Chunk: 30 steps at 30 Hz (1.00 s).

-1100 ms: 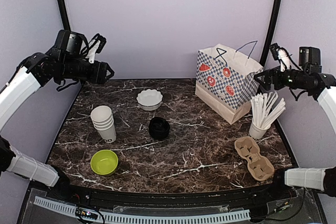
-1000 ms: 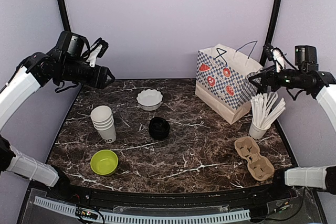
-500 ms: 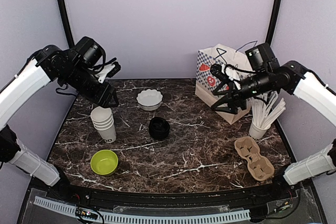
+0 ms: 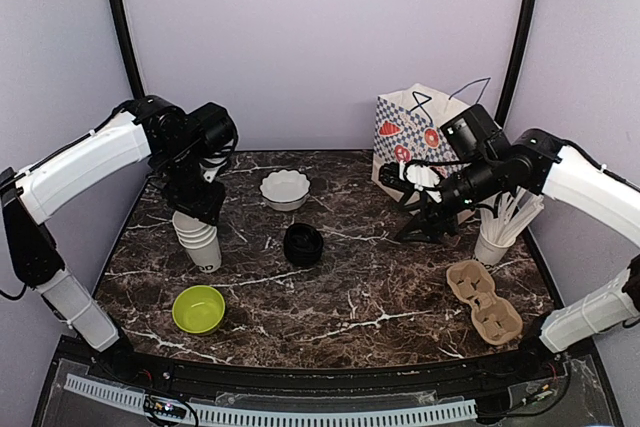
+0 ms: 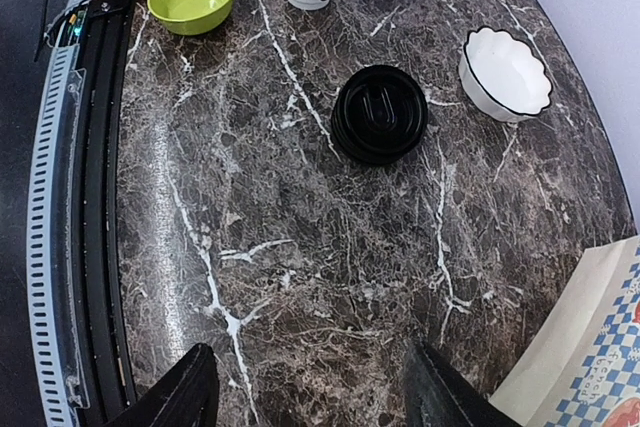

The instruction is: Pack the takeout coffee

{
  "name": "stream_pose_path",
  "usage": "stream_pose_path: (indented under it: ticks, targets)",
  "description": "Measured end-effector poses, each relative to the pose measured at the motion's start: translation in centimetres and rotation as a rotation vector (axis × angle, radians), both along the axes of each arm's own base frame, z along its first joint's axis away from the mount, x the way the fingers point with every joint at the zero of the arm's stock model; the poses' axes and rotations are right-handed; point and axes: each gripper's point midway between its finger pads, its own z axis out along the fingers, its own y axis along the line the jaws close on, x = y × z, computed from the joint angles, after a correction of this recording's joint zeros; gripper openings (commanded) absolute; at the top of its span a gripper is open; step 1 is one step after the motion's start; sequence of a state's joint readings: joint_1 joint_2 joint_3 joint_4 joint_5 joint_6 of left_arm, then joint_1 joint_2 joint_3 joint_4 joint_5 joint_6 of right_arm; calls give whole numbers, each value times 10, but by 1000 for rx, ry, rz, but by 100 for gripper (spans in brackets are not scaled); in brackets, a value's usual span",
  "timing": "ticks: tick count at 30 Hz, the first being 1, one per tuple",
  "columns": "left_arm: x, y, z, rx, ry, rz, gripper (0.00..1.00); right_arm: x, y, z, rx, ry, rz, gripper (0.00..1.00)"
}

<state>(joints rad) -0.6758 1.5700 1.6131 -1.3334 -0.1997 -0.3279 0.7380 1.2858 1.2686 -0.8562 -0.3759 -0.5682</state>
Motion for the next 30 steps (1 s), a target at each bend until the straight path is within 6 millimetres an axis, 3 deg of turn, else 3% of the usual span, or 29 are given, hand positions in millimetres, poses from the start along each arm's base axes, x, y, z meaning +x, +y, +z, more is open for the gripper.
stream_pose_path:
  ticks: [9, 15, 20, 30]
  targets:
    - [22, 20, -23, 7, 19, 83, 35, 8, -1, -14, -51, 4, -16, 59]
    - [29, 15, -28, -32, 20, 65, 29, 7, -3, -20, -67, 7, -8, 57]
    - [32, 9, -29, -52, 18, 45, 40, 9, -2, -24, -78, 10, -11, 57]
    - [30, 2, -28, -101, 36, 61, 44, 10, -2, -28, -89, 15, -14, 56]
